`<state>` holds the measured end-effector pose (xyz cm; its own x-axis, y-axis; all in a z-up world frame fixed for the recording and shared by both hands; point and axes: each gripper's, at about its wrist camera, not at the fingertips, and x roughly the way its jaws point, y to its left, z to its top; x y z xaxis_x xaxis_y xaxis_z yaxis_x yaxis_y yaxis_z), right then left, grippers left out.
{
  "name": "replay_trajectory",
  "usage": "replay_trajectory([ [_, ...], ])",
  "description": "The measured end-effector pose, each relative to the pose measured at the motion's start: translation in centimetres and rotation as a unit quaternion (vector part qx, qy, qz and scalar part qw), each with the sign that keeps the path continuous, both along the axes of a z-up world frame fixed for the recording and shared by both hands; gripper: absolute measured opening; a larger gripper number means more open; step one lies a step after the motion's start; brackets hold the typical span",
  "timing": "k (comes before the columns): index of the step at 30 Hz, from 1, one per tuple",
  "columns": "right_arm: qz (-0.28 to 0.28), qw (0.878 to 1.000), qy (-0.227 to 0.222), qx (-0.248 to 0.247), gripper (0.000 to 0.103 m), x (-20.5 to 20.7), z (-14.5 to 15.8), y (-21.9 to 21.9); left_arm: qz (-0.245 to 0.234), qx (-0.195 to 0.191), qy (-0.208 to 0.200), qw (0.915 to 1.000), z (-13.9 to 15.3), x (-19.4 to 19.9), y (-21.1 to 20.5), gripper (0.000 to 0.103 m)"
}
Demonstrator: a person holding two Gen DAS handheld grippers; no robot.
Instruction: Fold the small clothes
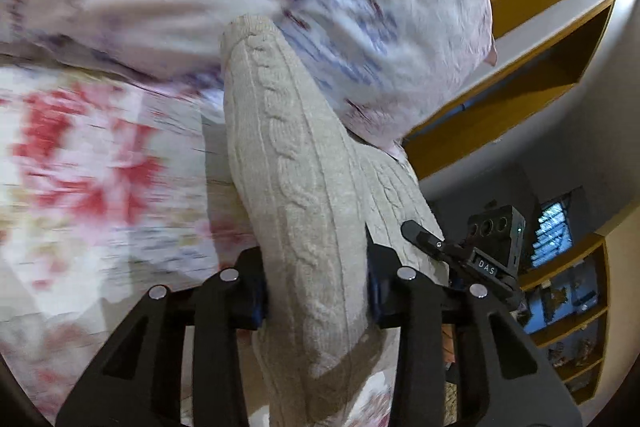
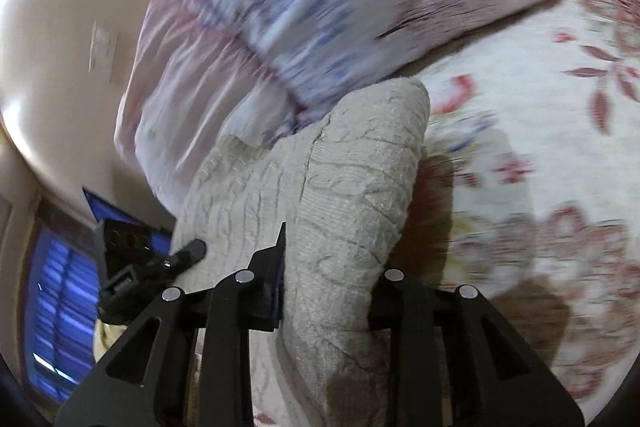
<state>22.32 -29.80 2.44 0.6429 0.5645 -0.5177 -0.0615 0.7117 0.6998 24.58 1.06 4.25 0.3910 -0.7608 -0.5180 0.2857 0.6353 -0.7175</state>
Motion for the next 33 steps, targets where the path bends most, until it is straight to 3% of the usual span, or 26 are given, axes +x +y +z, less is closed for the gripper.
replay_trajectory([
  [4, 0.035, 0.998, 0.01, -0.045, 0.027, 1.7, -1.2, 5.4, 0.037, 0.033, 0.002, 0.9988, -0.2, -0.9, 4.6, 0.037],
  [6, 0.033, 0.995, 0.031, -0.084, 0.029, 2.9, -2.2, 7.8, 0.058, 0.054, 0.02, 0.9967, -1.7, -0.6, 6.2, 0.04],
  [8, 0.024, 0.993, 0.034, -0.109, 0.034, 3.3, -2.5, 8.6, 0.069, 0.043, 0.05, 0.9955, -3.8, -0.1, 7.3, 0.045],
  [10, 0.019, 0.994, 0.051, -0.094, 0.041, 3.6, -2.8, 8.1, 0.078, 0.027, 0.058, 0.9949, -4.7, 0.2, 7.5, 0.051],
  [14, 0.0, 0.992, 0.05, -0.112, 0.052, 2.7, -2.0, 7.1, 0.087, 0.072, 0.024, 0.9934, -3.1, -0.1, 6.7, 0.059],
  [19, -0.042, 0.983, -0.052, -0.169, 0.051, -1.1, 2.0, 6.6, 0.127, 0.139, -0.089, 0.9781, 0.8, -3.2, 7.2, 0.066],
  [21, -0.015, 0.982, -0.07, -0.176, 0.05, -1.5, 2.7, 7.7, 0.11, 0.155, -0.141, 0.9716, 2.6, -4.7, 5.7, 0.066],
  [24, 0.03, 0.975, -0.075, -0.206, 0.046, -1.6, 2.7, 10.0, 0.063, 0.174, -0.177, 0.9666, 3.4, -6.2, 3.3, 0.067],
  [27, 0.051, 0.967, -0.064, -0.24, 0.046, -1.4, 1.8, 11.3, 0.031, 0.182, -0.171, 0.9679, 2.7, -6.1, 1.6, 0.067],
  [29, 0.05, 0.961, -0.036, -0.269, 0.045, -0.6, 0.6, 11.7, 0.019, 0.194, -0.146, 0.9698, 1.3, -5.2, 0.8, 0.067],
  [33, 0.038, 0.953, -0.018, -0.3, 0.046, 0.8, -0.7, 11.7, 0.02, 0.206, -0.129, 0.9698, -0.3, -4.2, 0.7, 0.064],
])
